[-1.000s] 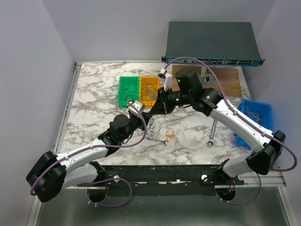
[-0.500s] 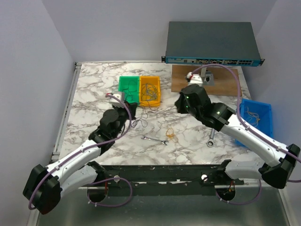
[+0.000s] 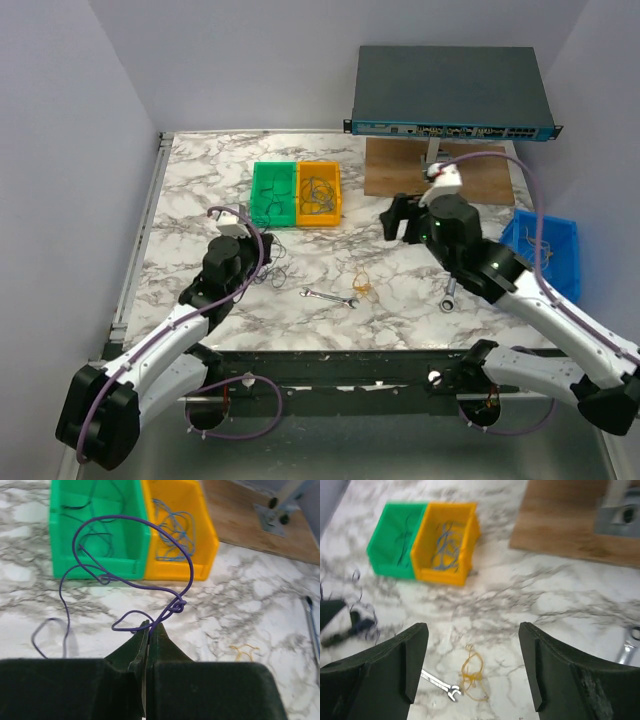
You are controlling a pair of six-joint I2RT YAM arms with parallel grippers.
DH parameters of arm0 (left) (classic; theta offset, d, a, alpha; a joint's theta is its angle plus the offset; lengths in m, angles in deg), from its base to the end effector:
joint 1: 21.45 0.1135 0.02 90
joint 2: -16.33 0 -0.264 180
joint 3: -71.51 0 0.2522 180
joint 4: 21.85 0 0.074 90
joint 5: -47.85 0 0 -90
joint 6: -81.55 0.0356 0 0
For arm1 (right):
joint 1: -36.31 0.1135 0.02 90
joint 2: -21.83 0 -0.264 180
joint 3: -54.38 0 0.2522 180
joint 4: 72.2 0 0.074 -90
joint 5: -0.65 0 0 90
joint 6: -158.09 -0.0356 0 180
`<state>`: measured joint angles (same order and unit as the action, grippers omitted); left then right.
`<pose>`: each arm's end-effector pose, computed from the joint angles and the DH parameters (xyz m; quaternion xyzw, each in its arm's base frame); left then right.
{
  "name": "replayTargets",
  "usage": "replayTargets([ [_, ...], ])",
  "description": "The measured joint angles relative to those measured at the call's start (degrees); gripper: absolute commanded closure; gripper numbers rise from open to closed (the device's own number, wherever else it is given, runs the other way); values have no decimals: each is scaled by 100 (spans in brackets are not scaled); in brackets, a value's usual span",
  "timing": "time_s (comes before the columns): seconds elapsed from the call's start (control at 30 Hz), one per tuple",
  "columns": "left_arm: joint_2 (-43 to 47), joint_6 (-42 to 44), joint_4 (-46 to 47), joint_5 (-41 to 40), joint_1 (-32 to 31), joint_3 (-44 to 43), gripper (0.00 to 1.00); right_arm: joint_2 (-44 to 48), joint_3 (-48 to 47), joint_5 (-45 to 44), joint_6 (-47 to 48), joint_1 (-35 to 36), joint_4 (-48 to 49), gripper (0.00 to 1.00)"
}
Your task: Untangle the cables
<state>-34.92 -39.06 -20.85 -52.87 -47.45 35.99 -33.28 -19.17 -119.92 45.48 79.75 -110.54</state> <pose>0.1853 -0.0830 0.2233 -0.0887 0.7855 -0.2231 0.5703 0.1625 0.1289 0.3742 0.0061 0.8041 0.1210 0.5821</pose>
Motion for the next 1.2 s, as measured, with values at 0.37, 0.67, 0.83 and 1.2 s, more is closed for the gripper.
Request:
replayTargets([
  [0.37,48,-129,-72,2092,-39,-525,100,-1222,1113,4343,863,7,1727,30],
  [0.67,-337,-229,-597,3091,-407,-1626,100,-1825,1362,5600,658,48,3390,29],
  [0.83,-529,-245,-866,3289,-570,-1906,100,-1899,1523,5506,514,68,3801,51],
  [1.2,-584,-190,-1456,3309,-675,-2190,100,-1781,1587,4931,422,74,3978,99],
])
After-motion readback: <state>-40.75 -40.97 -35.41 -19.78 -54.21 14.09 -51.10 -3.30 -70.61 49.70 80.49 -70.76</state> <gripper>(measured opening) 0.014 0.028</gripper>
